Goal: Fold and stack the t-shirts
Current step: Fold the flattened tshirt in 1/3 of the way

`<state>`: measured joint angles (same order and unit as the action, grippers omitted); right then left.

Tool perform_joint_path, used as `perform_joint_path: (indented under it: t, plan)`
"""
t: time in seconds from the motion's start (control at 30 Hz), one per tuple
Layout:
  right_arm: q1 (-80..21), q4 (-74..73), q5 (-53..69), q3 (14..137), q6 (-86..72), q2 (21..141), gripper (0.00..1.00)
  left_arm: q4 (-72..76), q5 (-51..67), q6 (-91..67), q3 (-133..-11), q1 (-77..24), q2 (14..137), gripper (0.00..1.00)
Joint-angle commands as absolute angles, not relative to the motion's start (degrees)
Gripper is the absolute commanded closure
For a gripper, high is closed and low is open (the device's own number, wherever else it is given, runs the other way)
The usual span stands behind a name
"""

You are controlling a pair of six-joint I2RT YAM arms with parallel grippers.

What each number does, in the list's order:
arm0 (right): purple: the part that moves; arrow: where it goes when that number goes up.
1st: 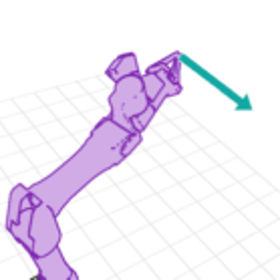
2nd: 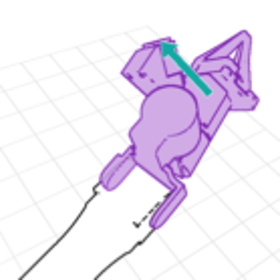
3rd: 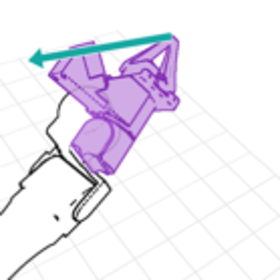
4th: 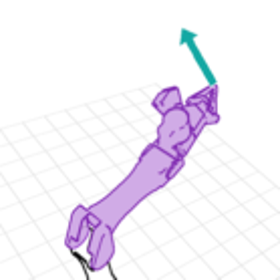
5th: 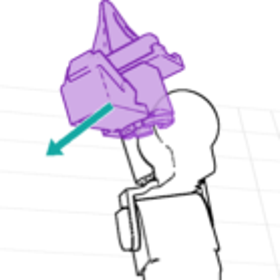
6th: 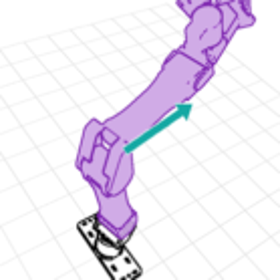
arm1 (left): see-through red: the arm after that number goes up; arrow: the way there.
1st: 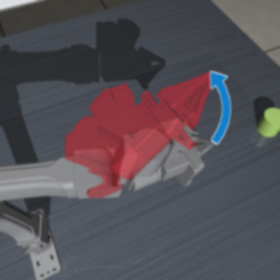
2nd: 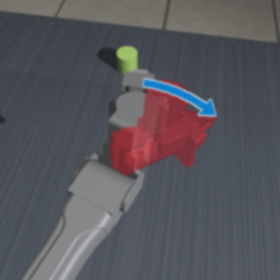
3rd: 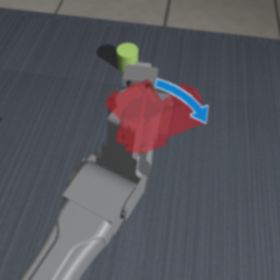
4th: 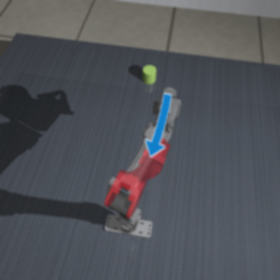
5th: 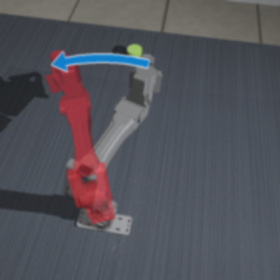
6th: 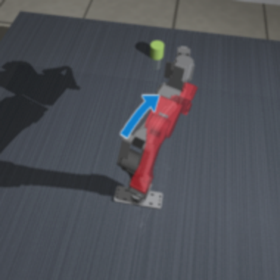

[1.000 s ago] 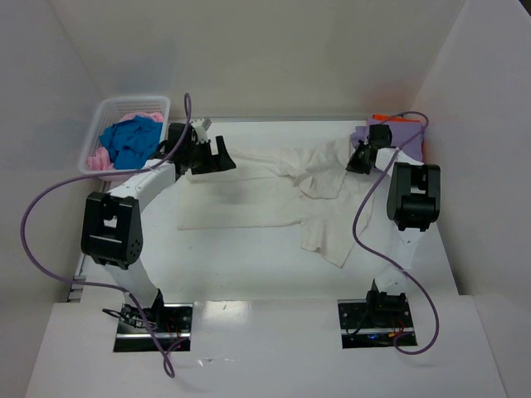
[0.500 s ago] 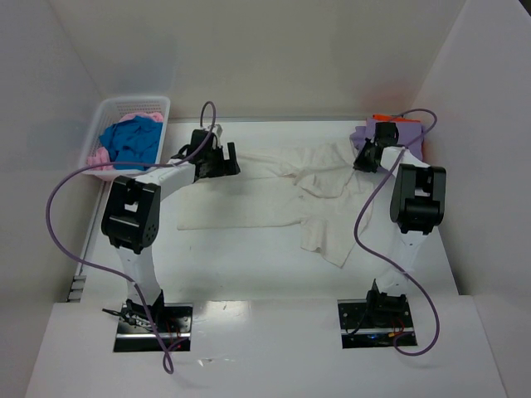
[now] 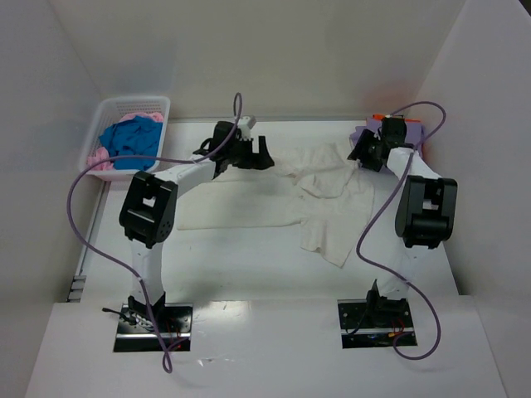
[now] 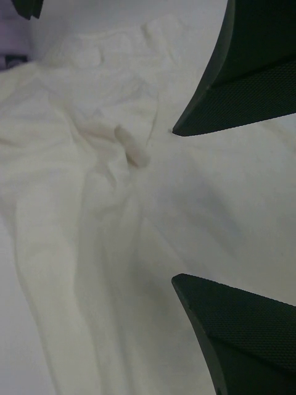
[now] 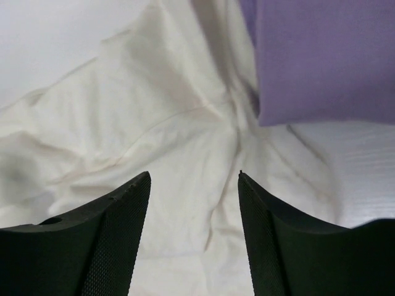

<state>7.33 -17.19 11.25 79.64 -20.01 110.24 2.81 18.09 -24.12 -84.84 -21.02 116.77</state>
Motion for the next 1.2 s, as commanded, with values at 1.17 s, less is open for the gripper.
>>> perform_joint_path:
  t: [1.17]
  plan:
    - [-2.46,-11.69,17.05,77.08,-19.78,113.55,0.56,22.94,21.80,-35.33,-94.04,-33.92,133.76,0.16]
